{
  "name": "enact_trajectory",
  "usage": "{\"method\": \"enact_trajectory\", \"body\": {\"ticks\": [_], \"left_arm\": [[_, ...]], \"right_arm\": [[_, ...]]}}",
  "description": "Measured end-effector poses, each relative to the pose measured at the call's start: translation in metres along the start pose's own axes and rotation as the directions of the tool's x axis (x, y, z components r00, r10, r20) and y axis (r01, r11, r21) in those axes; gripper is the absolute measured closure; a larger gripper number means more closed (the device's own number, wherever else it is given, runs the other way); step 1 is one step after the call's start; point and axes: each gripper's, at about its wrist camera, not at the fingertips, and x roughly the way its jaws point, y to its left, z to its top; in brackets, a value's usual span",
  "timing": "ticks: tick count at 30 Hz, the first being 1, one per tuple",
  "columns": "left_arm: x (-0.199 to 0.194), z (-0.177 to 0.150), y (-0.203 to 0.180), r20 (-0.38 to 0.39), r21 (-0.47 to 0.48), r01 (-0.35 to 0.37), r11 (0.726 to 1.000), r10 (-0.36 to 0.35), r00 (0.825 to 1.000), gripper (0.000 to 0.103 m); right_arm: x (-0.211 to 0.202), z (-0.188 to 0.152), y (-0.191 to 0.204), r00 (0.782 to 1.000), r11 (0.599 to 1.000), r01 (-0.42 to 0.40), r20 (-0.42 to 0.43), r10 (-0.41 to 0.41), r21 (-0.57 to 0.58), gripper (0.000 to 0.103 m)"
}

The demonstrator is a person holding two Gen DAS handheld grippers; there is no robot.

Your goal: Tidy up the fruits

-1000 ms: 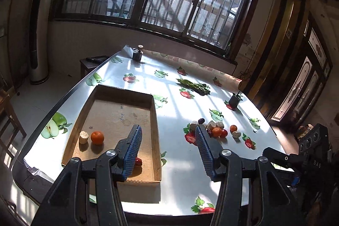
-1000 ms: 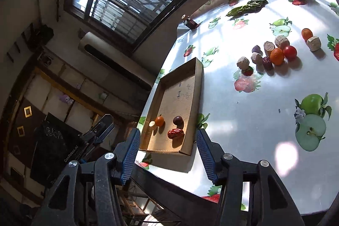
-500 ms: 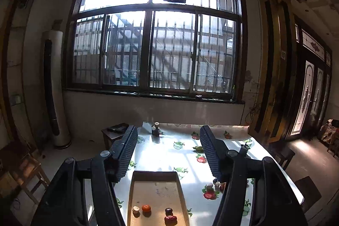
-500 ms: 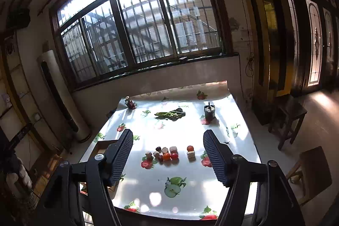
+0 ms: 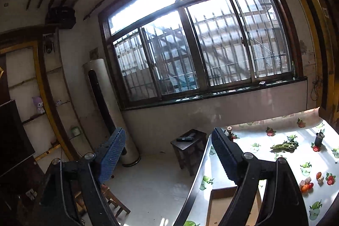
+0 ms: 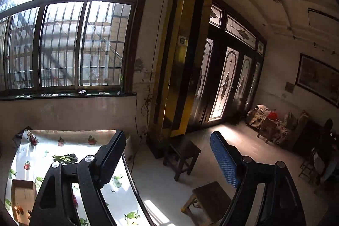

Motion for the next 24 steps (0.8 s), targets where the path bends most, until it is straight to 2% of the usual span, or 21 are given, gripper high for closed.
{"method": "enact_trajectory", "body": {"ticks": [3,5,7,9,10,11,12,13,14,15,16,17,19,21,24], "left_arm": [[0.034,-0.043,-0.054,-0.077,0.019,0.144,0.989,-0.143,0.987,0.02],[0.055,-0.077,-0.098,-0.145,0.012,0.262,0.965,-0.257,0.955,0.02],[0.072,-0.107,-0.14,-0.207,-0.018,0.364,0.931,-0.36,0.91,0.02],[0.089,-0.139,-0.183,-0.277,-0.082,0.473,0.877,-0.476,0.835,0.02],[0.098,-0.157,-0.208,-0.315,-0.117,0.518,0.847,-0.527,0.79,0.021],[0.107,-0.171,-0.231,-0.351,-0.142,0.545,0.826,-0.557,0.753,0.026],[0.117,-0.183,-0.251,-0.389,-0.165,0.563,0.81,-0.578,0.718,0.033],[0.126,-0.198,-0.27,-0.432,-0.199,0.58,0.79,-0.602,0.671,0.05],[0.135,-0.212,-0.289,-0.471,-0.243,0.597,0.765,-0.631,0.617,0.062],[0.145,-0.221,-0.303,-0.498,-0.286,0.606,0.742,-0.655,0.568,0.065],[0.152,-0.231,-0.316,-0.517,-0.316,0.604,0.732,-0.667,0.537,0.067],[0.156,-0.237,-0.325,-0.527,-0.322,0.597,0.735,-0.663,0.532,0.067],[0.166,-0.244,-0.341,-0.54,-0.319,0.585,0.745,-0.651,0.534,0.067],[0.175,-0.248,-0.35,-0.542,-0.332,0.578,0.745,-0.652,0.53,0.067],[0.183,-0.25,-0.363,-0.552,-0.297,0.58,0.758,-0.632,0.544,0.067]], "right_arm": [[0.059,-0.042,0.049,0.996,0.995,-0.042,-0.085,0.035,-0.086,0.015],[0.101,-0.084,0.083,0.983,0.983,-0.134,-0.147,0.115,-0.129,0.015],[0.142,-0.134,0.121,0.95,0.961,-0.247,-0.224,0.216,-0.123,0.015],[0.173,-0.187,0.155,0.893,0.924,-0.378,-0.287,0.346,-0.061,0.015],[0.189,-0.215,0.172,0.85,0.893,-0.449,-0.32,0.418,-0.026,0.015],[0.203,-0.244,0.19,0.802,0.859,-0.512,-0.353,0.482,0.008,0.016],[0.214,-0.27,0.209,0.766,0.832,-0.554,-0.376,0.522,0.027,0.018],[0.224,-0.29,0.226,0.745,0.819,-0.574,-0.398,0.535,0.027,0.027],[0.235,-0.312,0.245,0.721,0.805,-0.593,-0.429,0.544,0.025,0.039],[0.244,-0.327,0.26,0.691,0.788,-0.614,-0.456,0.561,0.039,0.044],[0.252,-0.341,0.274,0.651,0.764,-0.641,-0.476,0.592,0.073,0.051],[0.261,-0.352,0.287,0.609,0.738,-0.666,-0.491,0.624,0.112,0.053],[0.27,-0.364,0.311,0.56,0.705,-0.693,-0.502,0.659,0.154,0.053],[0.275,-0.369,0.327,0.542,0.687,-0.71,-0.499,0.676,0.158,0.053],[0.283,-0.369,0.342,0.551,0.682,-0.718,-0.484,0.679,0.139,0.053]]}}
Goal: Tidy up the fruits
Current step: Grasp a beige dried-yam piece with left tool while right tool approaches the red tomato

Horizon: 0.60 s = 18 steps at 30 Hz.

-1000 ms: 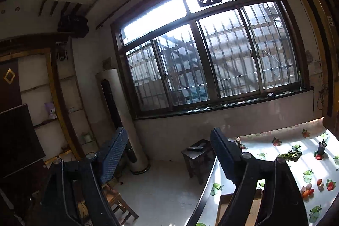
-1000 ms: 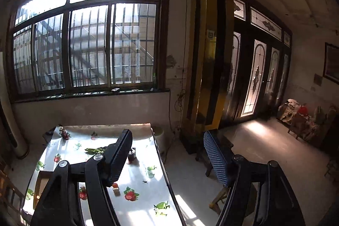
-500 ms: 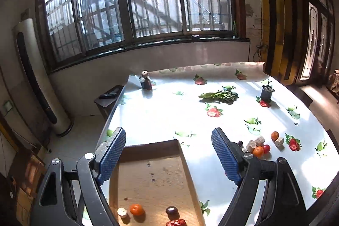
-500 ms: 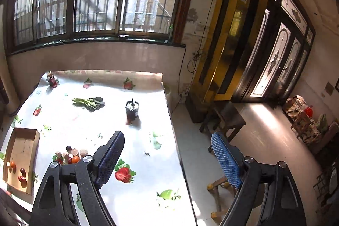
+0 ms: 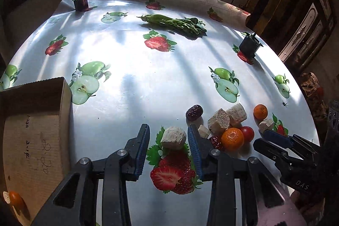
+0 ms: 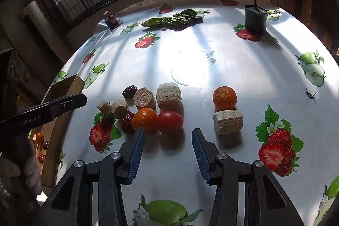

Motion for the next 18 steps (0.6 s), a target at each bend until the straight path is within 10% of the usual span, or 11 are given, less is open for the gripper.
{"method": "enact_trajectory", "body": {"ticks": [11,18], "left_arm": [[0.035,-0.011,-0.01,-0.064,0.076,-0.003,0.997,0.008,0.998,0.068],[0.037,-0.018,-0.026,-0.03,0.172,-0.077,0.982,0.084,0.996,0.076]], "right_arm": [[0.019,-0.001,-0.009,0.999,0.999,-0.036,0.021,0.036,0.006,0.053],[0.021,-0.004,-0.018,0.979,0.977,-0.205,0.002,0.206,0.06,0.053]]}}
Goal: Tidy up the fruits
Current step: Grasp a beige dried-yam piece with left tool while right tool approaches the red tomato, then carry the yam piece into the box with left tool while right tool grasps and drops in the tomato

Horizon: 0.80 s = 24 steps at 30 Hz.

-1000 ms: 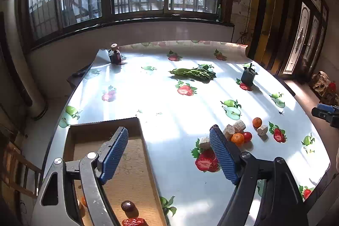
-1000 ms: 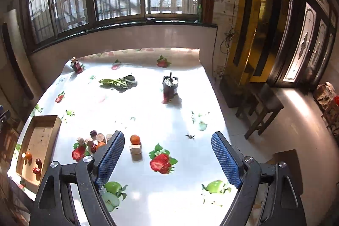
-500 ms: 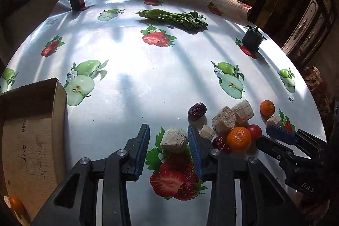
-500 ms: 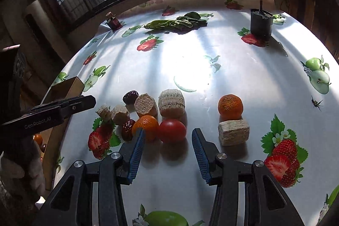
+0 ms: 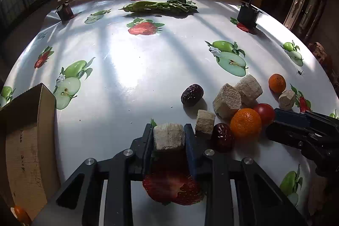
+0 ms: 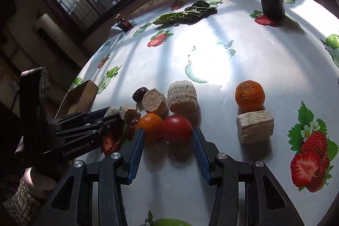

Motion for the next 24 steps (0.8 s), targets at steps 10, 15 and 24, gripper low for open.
{"method": "enact_trajectory", "body": {"ticks": [10,15,24], "left_arm": [[-0.036,-0.017,0.005,0.031,-0.051,0.011,0.999,-0.01,0.999,0.076],[-0.05,-0.033,0.016,0.047,-0.105,0.027,0.994,-0.022,0.999,0.076],[-0.061,-0.051,0.033,0.05,-0.184,0.061,0.981,-0.053,0.997,0.075]], "right_arm": [[-0.006,-0.003,0.011,0.994,0.988,0.107,0.042,-0.102,-0.113,0.053],[0.003,-0.008,0.025,0.974,0.945,0.226,0.056,-0.219,-0.237,0.053],[0.009,-0.005,0.026,0.968,0.941,0.25,0.089,-0.236,-0.227,0.054]]}}
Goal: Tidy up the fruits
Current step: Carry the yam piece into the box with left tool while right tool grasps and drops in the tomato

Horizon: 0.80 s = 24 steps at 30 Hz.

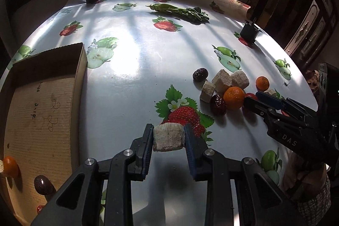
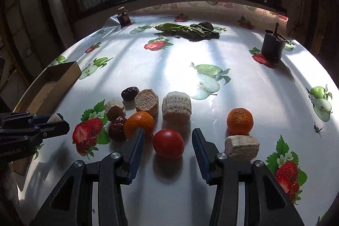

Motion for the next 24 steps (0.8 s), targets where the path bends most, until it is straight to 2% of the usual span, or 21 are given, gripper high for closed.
{"method": "enact_trajectory", "body": {"ticks": [4,11,14,17,22,23,24], "left_arm": [[-0.015,-0.004,0.01,0.025,-0.021,0.001,1.0,0.0,1.0,0.075],[-0.048,-0.012,0.041,0.073,-0.059,-0.016,0.998,0.02,0.997,0.075],[-0.058,-0.016,0.056,0.094,-0.087,-0.017,0.996,0.025,0.995,0.075],[-0.062,-0.02,0.068,0.101,-0.118,-0.006,0.993,0.018,0.995,0.075],[-0.07,-0.026,0.081,0.115,-0.142,-0.002,0.99,0.019,0.993,0.075],[-0.073,-0.026,0.085,0.121,-0.148,-0.004,0.989,0.022,0.992,0.075],[-0.076,-0.027,0.089,0.126,-0.154,-0.005,0.988,0.025,0.992,0.075]], "right_arm": [[-0.002,-0.003,0.006,0.999,0.999,0.04,0.005,-0.04,-0.017,0.061],[-0.009,-0.004,0.022,0.991,0.983,0.133,0.009,-0.133,-0.124,0.061],[-0.014,-0.007,0.021,0.99,0.981,0.141,0.002,-0.142,-0.137,0.06],[-0.002,-0.009,0.029,0.985,0.97,0.157,-0.04,-0.167,-0.184,0.061],[0.015,-0.006,0.042,0.973,0.95,0.216,-0.035,-0.23,-0.227,0.061],[0.015,-0.005,0.04,0.971,0.952,0.22,-0.044,-0.234,-0.211,0.069],[0.014,-0.004,0.039,0.972,0.958,0.216,-0.054,-0.23,-0.191,0.071]]}}
